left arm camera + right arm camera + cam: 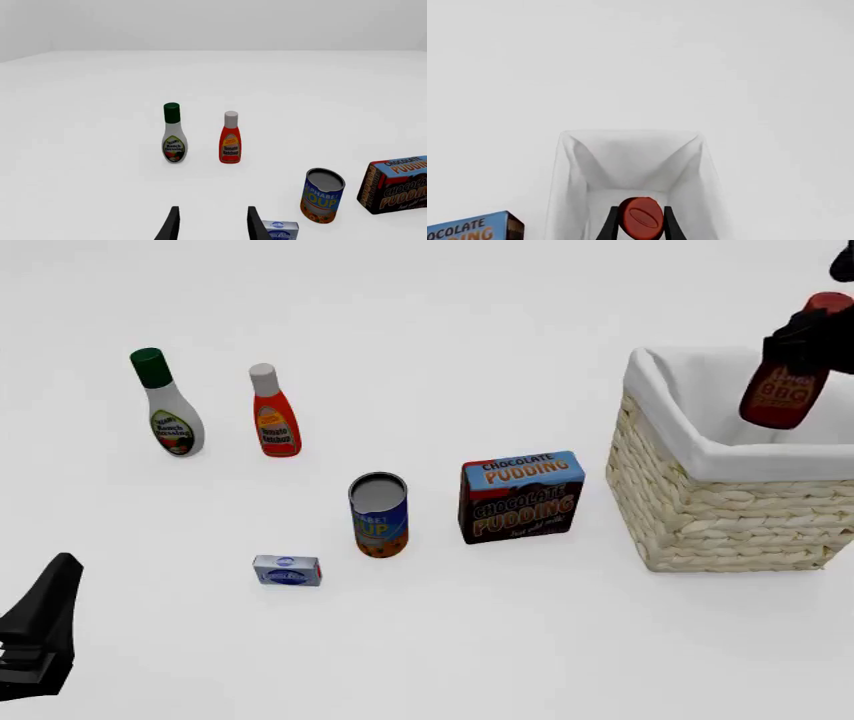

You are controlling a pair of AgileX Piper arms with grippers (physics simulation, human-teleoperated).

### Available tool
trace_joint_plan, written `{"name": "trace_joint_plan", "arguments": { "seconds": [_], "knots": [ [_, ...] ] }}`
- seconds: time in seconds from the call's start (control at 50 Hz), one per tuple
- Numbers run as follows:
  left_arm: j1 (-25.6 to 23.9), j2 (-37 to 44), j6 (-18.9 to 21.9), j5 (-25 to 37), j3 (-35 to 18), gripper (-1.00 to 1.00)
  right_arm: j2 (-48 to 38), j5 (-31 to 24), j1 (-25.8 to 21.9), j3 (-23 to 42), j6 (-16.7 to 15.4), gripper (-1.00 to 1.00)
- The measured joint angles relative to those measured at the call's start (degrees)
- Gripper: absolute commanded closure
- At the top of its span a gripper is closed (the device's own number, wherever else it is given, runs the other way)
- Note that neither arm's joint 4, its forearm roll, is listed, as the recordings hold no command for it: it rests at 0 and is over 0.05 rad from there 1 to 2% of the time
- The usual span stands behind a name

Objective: Pick the bbq sauce and place it in the basket.

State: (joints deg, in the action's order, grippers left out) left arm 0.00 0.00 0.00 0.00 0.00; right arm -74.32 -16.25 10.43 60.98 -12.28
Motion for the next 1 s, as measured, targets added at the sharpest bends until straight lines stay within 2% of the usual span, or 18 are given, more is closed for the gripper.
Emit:
{"name": "trace_joint_plan", "arguments": {
  "seconds": [1.0],
  "knots": [
    [0.0,0.0,0.0,0.0,0.0,-1.00,-13.7,8.9,0.4,-1.2,0.6,1.00]
  ]
}}
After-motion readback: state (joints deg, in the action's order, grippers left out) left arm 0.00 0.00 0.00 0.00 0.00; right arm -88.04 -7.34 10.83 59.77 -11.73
